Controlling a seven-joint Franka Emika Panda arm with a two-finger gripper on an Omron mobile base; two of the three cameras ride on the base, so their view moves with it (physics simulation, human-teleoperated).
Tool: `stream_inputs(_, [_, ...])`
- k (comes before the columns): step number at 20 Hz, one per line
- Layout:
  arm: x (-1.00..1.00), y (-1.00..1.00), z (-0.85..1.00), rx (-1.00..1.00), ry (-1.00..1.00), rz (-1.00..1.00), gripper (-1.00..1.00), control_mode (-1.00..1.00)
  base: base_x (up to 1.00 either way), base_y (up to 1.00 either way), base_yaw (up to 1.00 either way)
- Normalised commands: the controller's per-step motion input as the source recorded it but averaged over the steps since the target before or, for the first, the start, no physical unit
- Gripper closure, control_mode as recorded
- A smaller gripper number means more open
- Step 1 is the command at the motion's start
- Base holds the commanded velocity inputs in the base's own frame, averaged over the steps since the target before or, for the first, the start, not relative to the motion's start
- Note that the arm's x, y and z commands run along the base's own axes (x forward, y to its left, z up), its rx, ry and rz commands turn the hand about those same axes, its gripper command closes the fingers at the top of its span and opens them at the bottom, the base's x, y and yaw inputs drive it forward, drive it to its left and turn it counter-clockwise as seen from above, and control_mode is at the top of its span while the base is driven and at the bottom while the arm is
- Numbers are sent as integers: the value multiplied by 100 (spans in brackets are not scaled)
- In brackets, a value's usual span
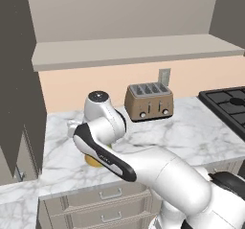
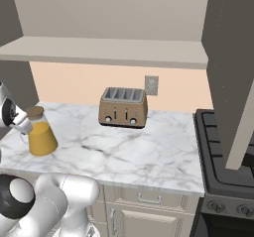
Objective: There is a tray on the dining counter. Grab the cup, mug, and pitcher and place them on the tray. The pitcher may be placed next to the tray if it cannot fit the tray.
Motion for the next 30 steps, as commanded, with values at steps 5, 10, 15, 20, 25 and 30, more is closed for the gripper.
stream_inputs(5, [18,9,-8,0,0,0,-100,-100,0,0,0])
stream_inputs(10, [19,9,-10,0,0,0,-100,-100,0,0,0])
stream_inputs(15, [22,0,-10,0,0,0,-100,-100,0,0,0])
stream_inputs(20, [17,0,-9,0,0,0,-100,-100,0,0,0])
stream_inputs(25, [18,0,-13,0,0,0,-100,-100,0,0,0])
stream_inputs(30, [17,0,-14,0,0,0,-100,-100,0,0,0])
